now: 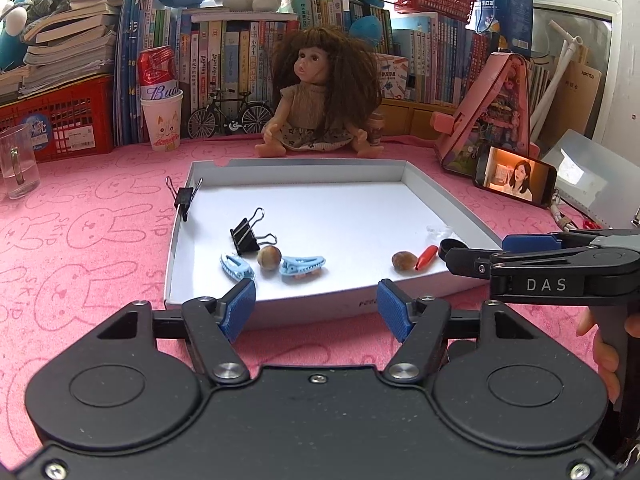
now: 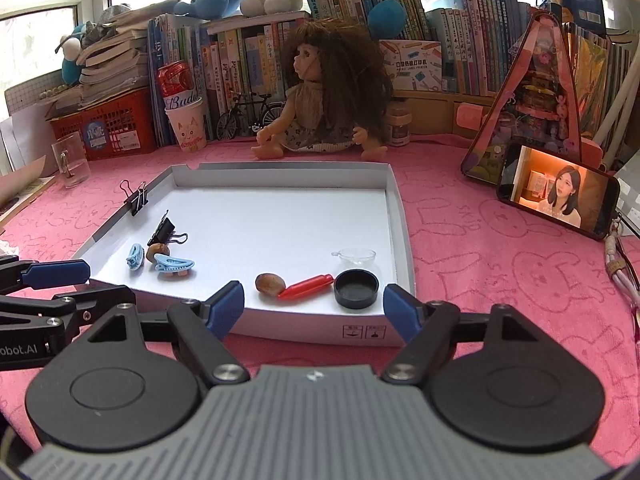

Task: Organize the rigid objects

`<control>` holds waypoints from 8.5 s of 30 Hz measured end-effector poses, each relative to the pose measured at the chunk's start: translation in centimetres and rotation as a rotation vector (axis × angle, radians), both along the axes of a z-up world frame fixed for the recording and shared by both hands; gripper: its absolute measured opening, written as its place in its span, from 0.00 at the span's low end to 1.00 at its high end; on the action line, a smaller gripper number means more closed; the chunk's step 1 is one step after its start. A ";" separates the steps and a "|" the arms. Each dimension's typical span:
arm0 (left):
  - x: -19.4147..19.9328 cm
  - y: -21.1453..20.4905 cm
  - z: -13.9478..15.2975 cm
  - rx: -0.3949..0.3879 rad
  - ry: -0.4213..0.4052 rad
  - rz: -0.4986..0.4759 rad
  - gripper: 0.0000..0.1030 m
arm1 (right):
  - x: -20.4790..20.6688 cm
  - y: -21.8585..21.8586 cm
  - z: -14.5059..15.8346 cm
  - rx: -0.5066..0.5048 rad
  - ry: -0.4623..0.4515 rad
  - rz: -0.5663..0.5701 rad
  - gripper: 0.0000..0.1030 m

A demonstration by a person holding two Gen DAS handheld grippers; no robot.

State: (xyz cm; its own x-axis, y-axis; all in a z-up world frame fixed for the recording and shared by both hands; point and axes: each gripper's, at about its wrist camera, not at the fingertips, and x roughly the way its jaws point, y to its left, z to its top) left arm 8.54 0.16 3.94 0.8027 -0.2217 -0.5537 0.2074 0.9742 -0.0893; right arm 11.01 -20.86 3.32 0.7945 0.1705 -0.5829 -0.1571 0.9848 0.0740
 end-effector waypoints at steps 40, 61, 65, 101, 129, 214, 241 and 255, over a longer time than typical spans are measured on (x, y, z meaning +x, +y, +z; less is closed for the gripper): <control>-5.0 -1.6 -3.7 0.054 -0.001 -0.023 0.28 | -6.6 1.1 -4.2 -0.068 -0.068 -0.069 0.84; -5.0 -1.2 -4.2 0.110 -0.056 0.072 0.36 | -7.7 3.7 -4.9 -0.113 -0.148 -0.173 0.80; -4.7 -1.2 -4.3 0.105 -0.054 0.082 0.37 | -7.6 4.0 -4.8 -0.107 -0.155 -0.187 0.72; -2.6 -0.6 -1.1 0.041 -0.114 0.085 0.29 | -5.8 2.0 -2.3 -0.021 -0.191 -0.155 0.47; 4.2 -0.3 0.1 0.000 -0.124 0.099 0.29 | -0.7 1.5 -0.7 0.029 -0.208 -0.137 0.47; 10.7 -2.2 -0.4 0.050 -0.035 0.052 0.58 | 6.8 1.4 -2.1 0.089 0.005 -0.015 0.67; 4.0 -1.4 1.2 0.013 -0.112 0.006 0.79 | 1.6 0.1 -0.2 0.078 -0.104 -0.013 0.85; -0.9 -1.2 0.3 0.001 -0.086 -0.027 0.79 | -2.8 0.1 -0.9 0.009 -0.155 0.073 0.85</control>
State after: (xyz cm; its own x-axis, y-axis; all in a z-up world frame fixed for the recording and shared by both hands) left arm 7.65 -1.04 4.22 0.8410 -0.2437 -0.4830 0.2407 0.9681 -0.0693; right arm 8.19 -20.78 2.39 0.8597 0.2361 -0.4529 -0.2388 0.9697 0.0520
